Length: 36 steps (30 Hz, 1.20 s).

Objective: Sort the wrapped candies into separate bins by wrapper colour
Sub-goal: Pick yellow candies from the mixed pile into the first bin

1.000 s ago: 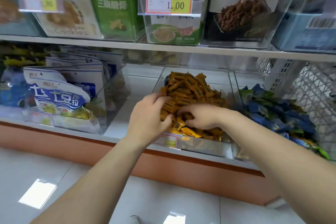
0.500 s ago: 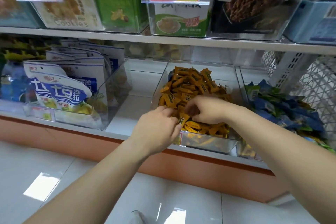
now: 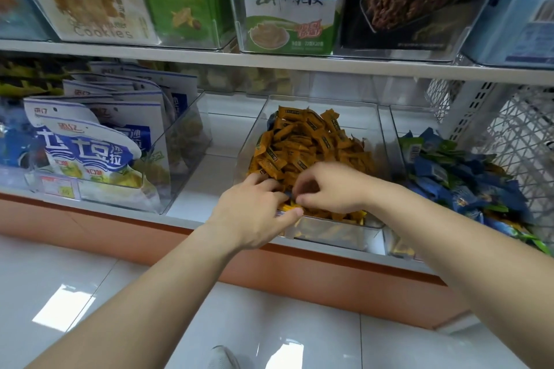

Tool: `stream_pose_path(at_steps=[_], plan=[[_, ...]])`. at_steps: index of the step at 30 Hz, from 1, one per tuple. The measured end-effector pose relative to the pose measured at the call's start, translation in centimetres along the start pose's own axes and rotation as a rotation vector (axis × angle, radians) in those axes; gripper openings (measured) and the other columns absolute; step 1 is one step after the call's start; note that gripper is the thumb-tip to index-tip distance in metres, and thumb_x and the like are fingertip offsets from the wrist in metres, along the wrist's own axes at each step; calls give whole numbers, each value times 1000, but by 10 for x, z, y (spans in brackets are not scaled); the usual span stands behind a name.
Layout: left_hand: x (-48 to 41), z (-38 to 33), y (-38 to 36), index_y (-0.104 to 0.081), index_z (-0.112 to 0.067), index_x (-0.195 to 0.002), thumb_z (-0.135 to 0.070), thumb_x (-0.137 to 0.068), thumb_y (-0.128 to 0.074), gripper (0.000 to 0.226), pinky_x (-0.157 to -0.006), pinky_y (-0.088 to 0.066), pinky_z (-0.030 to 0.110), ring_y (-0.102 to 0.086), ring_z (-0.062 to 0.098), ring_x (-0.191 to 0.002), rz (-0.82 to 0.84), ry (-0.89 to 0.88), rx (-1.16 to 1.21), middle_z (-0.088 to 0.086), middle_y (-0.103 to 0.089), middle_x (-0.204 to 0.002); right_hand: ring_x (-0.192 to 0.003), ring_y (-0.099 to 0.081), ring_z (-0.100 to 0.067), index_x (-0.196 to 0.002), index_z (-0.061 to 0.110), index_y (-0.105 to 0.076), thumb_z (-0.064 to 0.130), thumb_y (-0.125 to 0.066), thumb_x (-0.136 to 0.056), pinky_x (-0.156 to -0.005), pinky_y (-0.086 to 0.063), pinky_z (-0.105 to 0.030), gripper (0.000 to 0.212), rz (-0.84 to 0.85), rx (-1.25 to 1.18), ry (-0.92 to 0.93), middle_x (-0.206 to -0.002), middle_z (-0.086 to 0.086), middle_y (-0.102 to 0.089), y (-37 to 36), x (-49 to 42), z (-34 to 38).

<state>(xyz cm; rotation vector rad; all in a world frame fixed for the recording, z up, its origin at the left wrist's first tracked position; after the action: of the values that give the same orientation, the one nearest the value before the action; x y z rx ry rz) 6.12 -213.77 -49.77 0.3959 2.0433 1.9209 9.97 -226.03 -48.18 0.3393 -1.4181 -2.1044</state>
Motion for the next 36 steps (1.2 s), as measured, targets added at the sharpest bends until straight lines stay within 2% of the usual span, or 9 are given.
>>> stream_pose_path(at_steps=[2,5,11,17,20,25,31,34,36], plan=[[0,5,-1,-60,-37,-131,-74,-90,-25,66,-97,-48,40,-34,14,-134,22,18,29,-15,-52,-138,-96,-62,-16,-117,31,-71,34,-51,-95,-82,-54,-34,29,91,206,-54,-110,8,-68,-8,0,-11],[-1,7,-1,-62,-36,-130,-74,-89,-30,64,-95,-47,39,-34,13,-132,35,40,46,-16,-53,-136,-87,-62,-20,-115,31,-72,34,-50,-90,-74,-57,-35,33,75,380,-138,-100,2,-70,-4,-2,-23],[-2,4,-6,-64,-27,-130,-65,-93,-42,57,-110,-33,34,-35,19,-130,35,33,183,-7,-55,-137,-98,-62,-22,-124,29,-66,13,-52,-88,-82,-56,-39,42,17,92,-96,-115,2,-70,-16,-13,-6],[2,6,-7,-61,-26,-134,-64,-94,-44,58,-110,-30,32,-32,16,-133,-5,42,238,-8,-53,-141,-112,-59,-20,-132,26,-59,27,-70,-87,-94,-51,-36,46,87,47,-103,-128,2,-63,-18,-24,-12],[2,6,-6,-60,-26,-135,-66,-93,-43,61,-110,-32,33,-32,16,-134,-5,49,235,-8,-53,-140,-106,-63,-17,-123,24,-64,31,-80,-77,-90,-55,-35,49,45,-12,-143,-118,3,-67,-10,-24,-13],[0,6,-4,-63,-27,-131,-65,-91,-46,58,-108,-37,35,-36,16,-133,-15,47,238,-8,-58,-136,-100,-63,-7,-127,29,-61,36,-71,-75,-83,-56,-28,53,-182,-55,-143,-117,8,-66,27,5,-9],[-11,-10,5,-66,-31,-123,-59,-90,-52,46,-97,-47,35,-51,17,-121,-23,29,257,-7,-65,-126,-94,-57,10,-122,36,-64,32,-74,-80,-77,-36,1,43,-594,-98,-120,-106,22,-63,94,101,-40],[-17,-19,14,-68,-33,-118,-56,-91,-53,38,-87,-53,34,-59,11,-111,-69,29,292,-12,-67,-121,-100,-58,-9,-120,30,-66,24,-73,-81,-81,-43,-20,40,-769,-5,-247,-107,5,-64,108,138,-74],[-21,-23,20,-69,-36,-114,-54,-91,-54,33,-82,-55,34,-60,9,-107,-108,62,289,-15,-68,-116,-107,-59,-26,-124,27,-65,23,-71,-83,-83,-44,-29,41,-675,39,-423,-117,-7,-63,100,146,-103]])
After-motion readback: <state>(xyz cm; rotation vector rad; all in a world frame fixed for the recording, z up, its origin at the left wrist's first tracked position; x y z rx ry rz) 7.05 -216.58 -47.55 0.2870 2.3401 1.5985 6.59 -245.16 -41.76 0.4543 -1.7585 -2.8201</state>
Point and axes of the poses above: each hand's wrist, its own x-axis away from the middle knuckle, its own y-axis out of the back of the hand, z = x × y, the point moved 7 cm from there along -x, towards the middle knuckle
